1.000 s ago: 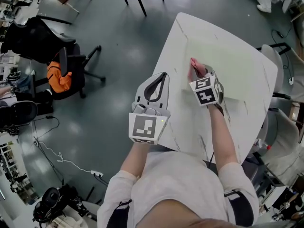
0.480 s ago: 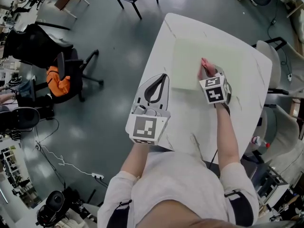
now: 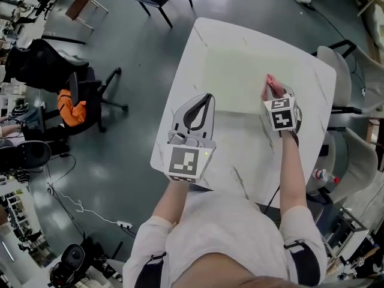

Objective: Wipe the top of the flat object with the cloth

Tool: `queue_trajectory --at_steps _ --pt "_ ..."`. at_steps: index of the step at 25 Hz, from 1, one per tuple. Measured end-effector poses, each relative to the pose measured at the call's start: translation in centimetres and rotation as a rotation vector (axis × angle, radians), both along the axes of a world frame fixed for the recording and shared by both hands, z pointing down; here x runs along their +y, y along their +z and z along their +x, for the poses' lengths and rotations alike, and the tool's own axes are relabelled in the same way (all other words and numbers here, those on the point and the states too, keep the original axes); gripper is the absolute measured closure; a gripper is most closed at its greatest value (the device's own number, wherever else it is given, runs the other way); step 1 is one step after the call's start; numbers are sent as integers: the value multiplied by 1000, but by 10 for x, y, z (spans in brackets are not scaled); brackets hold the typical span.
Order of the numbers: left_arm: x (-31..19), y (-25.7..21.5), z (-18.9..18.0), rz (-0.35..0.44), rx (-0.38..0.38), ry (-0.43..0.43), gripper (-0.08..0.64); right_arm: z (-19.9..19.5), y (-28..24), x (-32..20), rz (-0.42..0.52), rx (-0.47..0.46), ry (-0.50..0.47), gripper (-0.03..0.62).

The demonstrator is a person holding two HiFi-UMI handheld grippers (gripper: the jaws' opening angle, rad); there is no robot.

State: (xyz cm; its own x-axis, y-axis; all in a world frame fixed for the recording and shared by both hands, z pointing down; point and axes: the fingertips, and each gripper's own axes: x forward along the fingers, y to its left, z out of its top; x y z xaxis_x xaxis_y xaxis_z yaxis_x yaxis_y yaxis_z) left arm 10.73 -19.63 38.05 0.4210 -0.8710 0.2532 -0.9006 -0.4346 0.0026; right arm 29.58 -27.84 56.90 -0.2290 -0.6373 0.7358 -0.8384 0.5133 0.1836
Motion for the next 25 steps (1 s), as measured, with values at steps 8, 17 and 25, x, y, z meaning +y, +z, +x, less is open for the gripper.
queue_trajectory --at_steps 8,17,25 --pt "3 -2 27 5 -10 17 545 57 1 5 -2 7 78 563" --pt "8 -8 32 17 -19 15 545 75 -1 14 11 19 97 563" --pt "13 -14 30 30 -15 13 545 73 -2 42 10 18 87 563"
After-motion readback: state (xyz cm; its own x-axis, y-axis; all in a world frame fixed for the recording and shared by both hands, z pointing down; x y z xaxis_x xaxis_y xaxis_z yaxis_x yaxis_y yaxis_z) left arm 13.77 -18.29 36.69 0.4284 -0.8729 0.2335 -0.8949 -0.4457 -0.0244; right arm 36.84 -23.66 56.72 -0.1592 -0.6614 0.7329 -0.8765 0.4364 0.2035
